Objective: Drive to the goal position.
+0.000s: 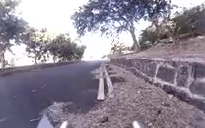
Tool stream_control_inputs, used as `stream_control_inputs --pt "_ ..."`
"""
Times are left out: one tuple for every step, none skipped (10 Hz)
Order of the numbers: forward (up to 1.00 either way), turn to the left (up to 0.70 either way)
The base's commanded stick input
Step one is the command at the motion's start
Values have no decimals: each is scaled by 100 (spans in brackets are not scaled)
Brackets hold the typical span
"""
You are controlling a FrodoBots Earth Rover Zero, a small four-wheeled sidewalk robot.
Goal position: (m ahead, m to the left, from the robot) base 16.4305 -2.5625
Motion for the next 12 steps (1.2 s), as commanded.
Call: stream_control_inputs --pt "69 7" --pt "69 3" --pt "69 3" --pt "69 3" --pt "69 4" --pt "69 5" --pt "69 7" --pt "69 28" --pt "69 28" --pt "69 28" --pt "69 22" --pt "69 13"
